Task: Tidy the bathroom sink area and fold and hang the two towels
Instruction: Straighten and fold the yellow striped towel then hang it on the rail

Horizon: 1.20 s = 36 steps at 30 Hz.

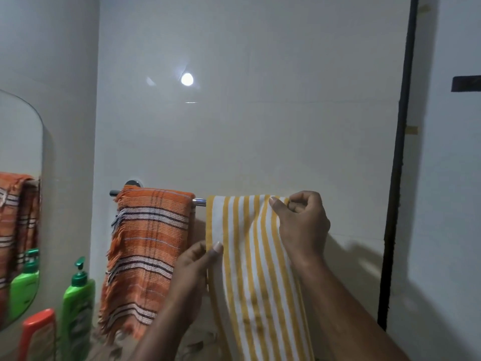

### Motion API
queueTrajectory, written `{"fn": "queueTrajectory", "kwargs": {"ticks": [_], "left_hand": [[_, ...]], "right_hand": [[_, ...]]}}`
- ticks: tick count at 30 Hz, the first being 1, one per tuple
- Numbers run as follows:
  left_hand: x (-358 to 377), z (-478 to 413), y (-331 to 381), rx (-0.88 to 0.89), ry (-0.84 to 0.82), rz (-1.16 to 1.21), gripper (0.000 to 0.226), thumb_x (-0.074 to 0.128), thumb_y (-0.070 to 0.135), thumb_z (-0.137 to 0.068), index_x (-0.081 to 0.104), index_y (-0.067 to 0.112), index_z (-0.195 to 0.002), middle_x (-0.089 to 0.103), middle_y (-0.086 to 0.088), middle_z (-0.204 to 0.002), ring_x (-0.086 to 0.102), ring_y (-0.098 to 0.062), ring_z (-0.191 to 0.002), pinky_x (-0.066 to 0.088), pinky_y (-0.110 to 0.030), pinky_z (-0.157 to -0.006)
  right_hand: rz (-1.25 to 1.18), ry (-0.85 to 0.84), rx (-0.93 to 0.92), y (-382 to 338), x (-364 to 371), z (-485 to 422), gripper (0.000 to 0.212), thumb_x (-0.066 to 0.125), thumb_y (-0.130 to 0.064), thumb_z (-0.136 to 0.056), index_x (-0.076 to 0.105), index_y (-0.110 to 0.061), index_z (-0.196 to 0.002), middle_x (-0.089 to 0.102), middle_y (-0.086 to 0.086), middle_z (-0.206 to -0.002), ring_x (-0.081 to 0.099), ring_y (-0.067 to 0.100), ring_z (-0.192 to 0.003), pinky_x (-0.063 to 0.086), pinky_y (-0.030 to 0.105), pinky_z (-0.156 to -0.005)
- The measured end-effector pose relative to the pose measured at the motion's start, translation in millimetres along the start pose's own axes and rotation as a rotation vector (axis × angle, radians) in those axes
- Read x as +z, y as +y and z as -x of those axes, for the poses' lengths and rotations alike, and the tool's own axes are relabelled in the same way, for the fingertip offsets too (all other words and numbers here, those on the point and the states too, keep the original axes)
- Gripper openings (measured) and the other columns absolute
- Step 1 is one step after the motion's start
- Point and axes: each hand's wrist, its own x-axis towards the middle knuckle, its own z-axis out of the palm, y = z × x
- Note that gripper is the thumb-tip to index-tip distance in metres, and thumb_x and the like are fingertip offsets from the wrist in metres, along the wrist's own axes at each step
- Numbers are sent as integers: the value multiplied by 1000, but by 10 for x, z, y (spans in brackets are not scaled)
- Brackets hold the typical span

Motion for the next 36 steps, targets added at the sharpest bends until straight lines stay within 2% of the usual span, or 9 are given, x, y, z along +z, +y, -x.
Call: {"fn": "queueTrajectory", "kwargs": {"ticks": [2, 5, 9, 12, 17, 21, 25, 30, 36], "left_hand": [[12, 8, 8, 8, -9, 1, 27, 82, 39, -85, 80, 19, -103, 80, -15, -113, 78, -36, -102, 66, -52, -82], [80, -37, 195, 48, -50, 34, 19, 77, 31, -85, 82, 21, -101, 81, -12, -114, 79, -30, -102, 66, -34, -75], [141, -136, 362, 51, -29, 45, 17, 72, 17, -96, 78, 16, -112, 80, -14, -116, 79, -33, -101, 66, -44, -81], [135, -247, 511, 102, 19, 36, 24, 70, 12, -99, 78, 27, -116, 80, -7, -116, 79, -27, -104, 63, -45, -87], [242, -434, 700, 160, 65, 13, 27, 68, 12, -102, 80, 36, -98, 83, 10, -100, 80, -12, -91, 64, -25, -69], [318, -507, 637, 221, 288, -101, 16, 71, 19, -100, 71, 31, -111, 76, 4, -110, 72, -19, -106, 58, -32, -83], [301, -489, 539, 268, 371, -182, 24, 78, 31, -95, 57, 33, -108, 66, -4, -131, 65, -26, -119, 57, -46, -99], [151, -339, 477, 223, 257, -170, 34, 81, 40, -92, 59, 27, -115, 72, 0, -120, 69, -14, -108, 53, -30, -79], [23, -133, 207, 78, 91, -17, 29, 77, 20, -95, 67, 21, -122, 81, 4, -109, 80, -14, -94, 64, -27, -69]], "right_hand": [[3, 53, -6, 57, -57, 70, 39, 87, -49, -80, 57, -29, -95, 69, -21, -75, 66, -7, -75, 55, 28, -73], [-39, 63, 37, 285, -161, 261, 45, 87, -56, -77, 53, -34, -96, 75, -19, -83, 68, -11, -78, 53, 21, -70], [-41, -52, 38, 547, -181, 433, 43, 94, -32, -77, 56, -32, -98, 77, -10, -89, 73, -3, -79, 55, 15, -70], [-16, -8, -29, 451, -143, 288, 40, 94, -24, -77, 59, -29, -94, 73, -15, -82, 69, -12, -75, 47, 3, -63], [36, -38, -68, 24, -85, -137, 35, 87, -36, -84, 58, -24, -99, 68, -18, -72, 64, -9, -71, 47, 17, -69], [43, 2, -57, 67, -81, 39, 30, 81, -38, -89, 56, -27, -102, 67, -28, -82, 64, -12, -85, 44, 13, -70], [24, 84, -47, 364, -85, 512, 41, 88, -23, -83, 51, -30, -98, 66, -24, -89, 63, -20, -79, 43, -1, -62], [-15, -12, 61, 426, -39, 472, 37, 93, -21, -79, 57, -26, -89, 72, -14, -80, 67, -13, -74, 46, 2, -61], [-23, 22, 11, 160, -7, 274, 35, 91, -35, -80, 57, -29, -89, 72, -16, -83, 67, -11, -79, 48, 11, -67]]}}
